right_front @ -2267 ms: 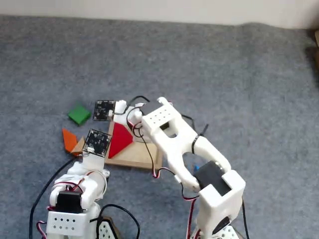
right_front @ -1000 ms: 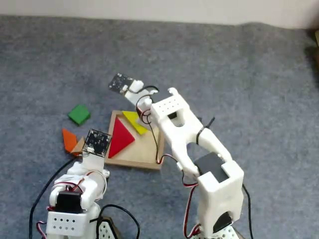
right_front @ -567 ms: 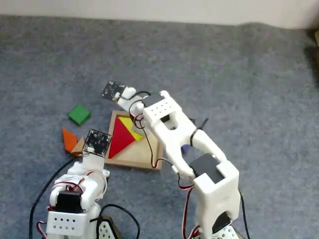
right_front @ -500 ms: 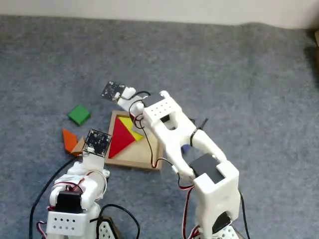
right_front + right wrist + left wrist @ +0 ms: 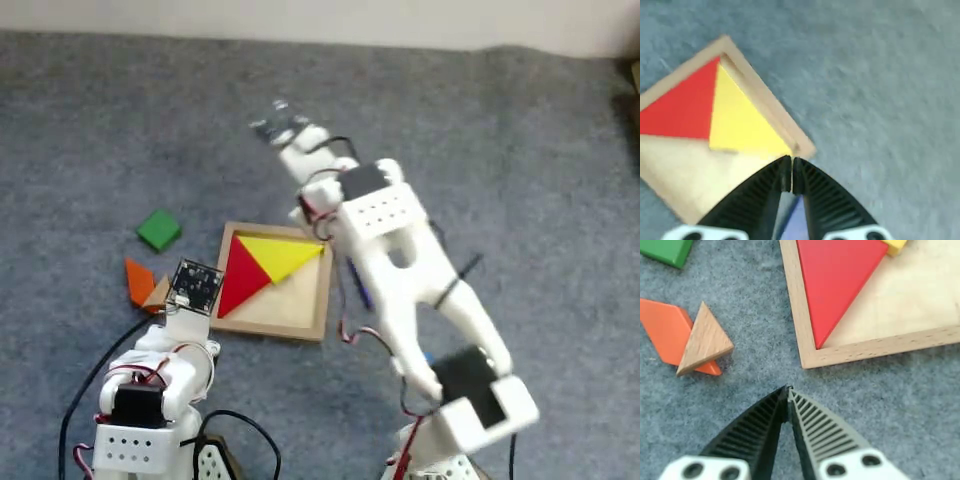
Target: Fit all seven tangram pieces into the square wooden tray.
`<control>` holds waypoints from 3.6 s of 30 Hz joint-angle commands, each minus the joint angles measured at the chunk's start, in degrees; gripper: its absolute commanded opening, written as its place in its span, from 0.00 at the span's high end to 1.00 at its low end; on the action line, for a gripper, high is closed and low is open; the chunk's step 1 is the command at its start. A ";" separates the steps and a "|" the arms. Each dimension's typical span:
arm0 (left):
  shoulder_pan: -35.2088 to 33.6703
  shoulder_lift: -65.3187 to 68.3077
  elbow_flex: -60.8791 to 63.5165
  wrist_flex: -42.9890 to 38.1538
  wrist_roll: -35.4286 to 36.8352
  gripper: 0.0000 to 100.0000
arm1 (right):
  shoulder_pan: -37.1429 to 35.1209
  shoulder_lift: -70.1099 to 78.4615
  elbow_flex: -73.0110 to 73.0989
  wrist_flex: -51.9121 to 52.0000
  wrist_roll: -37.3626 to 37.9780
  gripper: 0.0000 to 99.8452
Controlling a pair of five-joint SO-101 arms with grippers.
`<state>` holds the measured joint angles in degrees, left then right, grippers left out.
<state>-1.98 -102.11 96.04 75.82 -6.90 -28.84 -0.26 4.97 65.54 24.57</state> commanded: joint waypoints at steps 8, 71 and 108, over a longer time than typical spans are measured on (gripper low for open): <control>-0.84 -2.42 1.19 0.18 0.44 0.99 | 7.08 -9.89 12.18 3.38 -18.11 0.78; -0.84 -2.42 1.19 0.18 0.44 0.99 | 8.22 -22.29 48.40 -0.40 2.37 0.74; -0.84 -2.42 1.19 0.18 0.44 0.99 | 14.20 -22.46 60.18 -7.08 13.01 0.91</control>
<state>-1.98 -102.11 96.04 75.82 -6.90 -14.68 -22.77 63.96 56.66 36.79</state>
